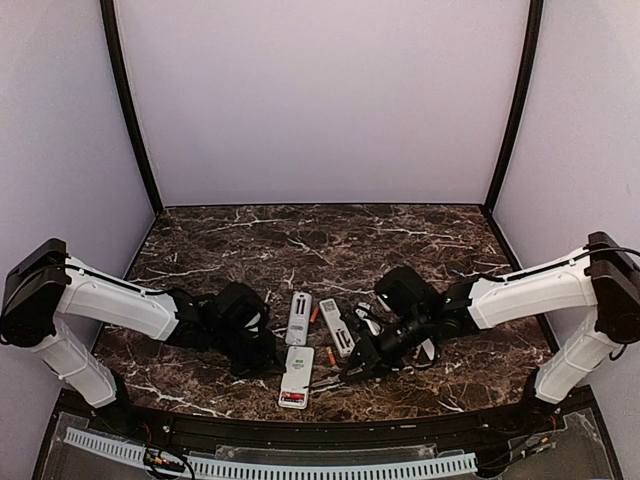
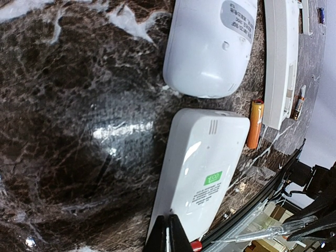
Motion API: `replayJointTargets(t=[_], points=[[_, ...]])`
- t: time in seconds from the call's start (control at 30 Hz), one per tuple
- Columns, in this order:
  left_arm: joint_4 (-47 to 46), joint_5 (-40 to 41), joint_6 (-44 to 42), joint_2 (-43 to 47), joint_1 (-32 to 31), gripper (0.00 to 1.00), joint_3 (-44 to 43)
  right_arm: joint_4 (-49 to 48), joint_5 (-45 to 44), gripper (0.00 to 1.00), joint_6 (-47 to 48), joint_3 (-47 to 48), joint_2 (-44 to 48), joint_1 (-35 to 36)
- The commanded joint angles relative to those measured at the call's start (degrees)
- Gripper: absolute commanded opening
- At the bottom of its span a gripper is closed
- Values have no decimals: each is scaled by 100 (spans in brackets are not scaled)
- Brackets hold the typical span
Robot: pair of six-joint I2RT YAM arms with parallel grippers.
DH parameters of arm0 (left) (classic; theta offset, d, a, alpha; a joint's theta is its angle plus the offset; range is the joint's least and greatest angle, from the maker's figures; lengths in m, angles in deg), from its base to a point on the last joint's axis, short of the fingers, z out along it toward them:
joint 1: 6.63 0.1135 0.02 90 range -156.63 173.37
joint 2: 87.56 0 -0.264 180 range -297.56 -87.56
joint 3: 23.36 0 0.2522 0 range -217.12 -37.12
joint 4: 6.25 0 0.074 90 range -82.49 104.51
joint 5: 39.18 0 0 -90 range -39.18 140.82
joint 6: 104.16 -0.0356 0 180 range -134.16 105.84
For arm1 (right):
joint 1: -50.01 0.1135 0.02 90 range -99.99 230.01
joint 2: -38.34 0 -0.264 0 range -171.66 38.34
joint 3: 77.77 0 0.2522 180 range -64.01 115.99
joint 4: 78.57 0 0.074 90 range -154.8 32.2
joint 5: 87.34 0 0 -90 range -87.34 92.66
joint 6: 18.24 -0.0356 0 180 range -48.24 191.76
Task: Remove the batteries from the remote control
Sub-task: Remove the battery from the remote control without the battery cover.
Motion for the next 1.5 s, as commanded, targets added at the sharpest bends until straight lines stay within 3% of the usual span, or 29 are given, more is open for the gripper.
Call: replayJointTargets(t=[0.0,0.77,1.03,1.47], points=[[109,5,20,-227,-171,4,144,257,-206,0,231,158,-55,58],[147,7,-2,-254,-174,3,93,572,36,0,527,495,-463,217],[165,7,-6,-256,-171,2,71,-68,400,0,304,522,-675,219],[173,-12,-34,-274,-172,2,36,-235,493,0,329,822,-920,217]])
